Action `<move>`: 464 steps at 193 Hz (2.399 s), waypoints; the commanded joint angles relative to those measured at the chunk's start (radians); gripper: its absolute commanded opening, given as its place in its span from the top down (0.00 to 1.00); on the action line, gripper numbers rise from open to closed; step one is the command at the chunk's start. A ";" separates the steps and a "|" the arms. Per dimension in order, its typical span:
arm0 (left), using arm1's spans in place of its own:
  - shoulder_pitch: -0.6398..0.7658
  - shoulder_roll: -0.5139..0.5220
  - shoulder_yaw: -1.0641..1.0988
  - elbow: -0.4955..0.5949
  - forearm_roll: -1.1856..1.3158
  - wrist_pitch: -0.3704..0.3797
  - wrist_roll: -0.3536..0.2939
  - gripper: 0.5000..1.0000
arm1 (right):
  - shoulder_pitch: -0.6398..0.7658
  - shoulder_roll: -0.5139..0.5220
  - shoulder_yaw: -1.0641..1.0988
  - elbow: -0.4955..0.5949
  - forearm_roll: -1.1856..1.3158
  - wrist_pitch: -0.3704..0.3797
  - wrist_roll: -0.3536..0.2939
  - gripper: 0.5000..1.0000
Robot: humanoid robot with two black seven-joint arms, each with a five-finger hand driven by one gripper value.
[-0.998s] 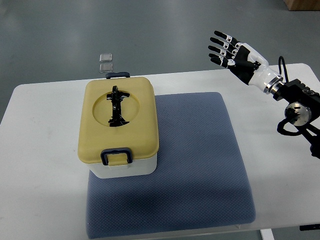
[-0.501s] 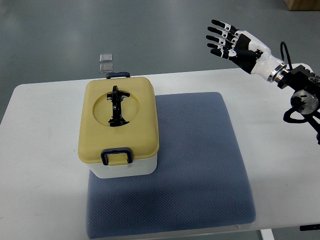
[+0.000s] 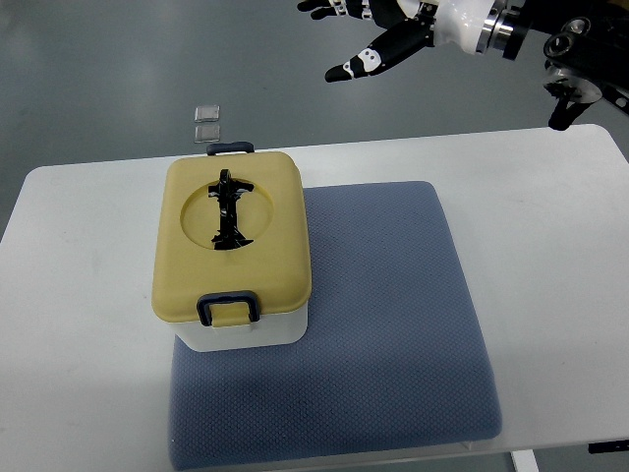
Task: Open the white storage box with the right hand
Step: 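Move the right hand over the box and down onto the black lid handle, then close the right hand fingers around the black handle on the yellow lid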
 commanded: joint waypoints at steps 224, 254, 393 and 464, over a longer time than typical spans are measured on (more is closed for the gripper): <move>0.000 0.000 0.000 0.000 0.000 0.000 0.001 0.00 | 0.224 0.343 -0.296 0.075 -0.791 -0.344 0.004 0.46; 0.000 0.000 0.000 0.000 0.000 0.000 0.001 0.00 | 0.224 0.345 -0.296 0.074 -0.819 -0.356 0.004 0.59; 0.000 0.000 0.000 0.000 0.000 0.000 0.001 0.00 | 0.208 0.366 -0.319 0.015 -0.874 -0.387 0.004 1.00; 0.000 0.000 0.000 0.000 0.000 0.000 -0.001 0.00 | 0.195 0.363 -0.305 0.015 -0.892 -0.537 0.004 1.00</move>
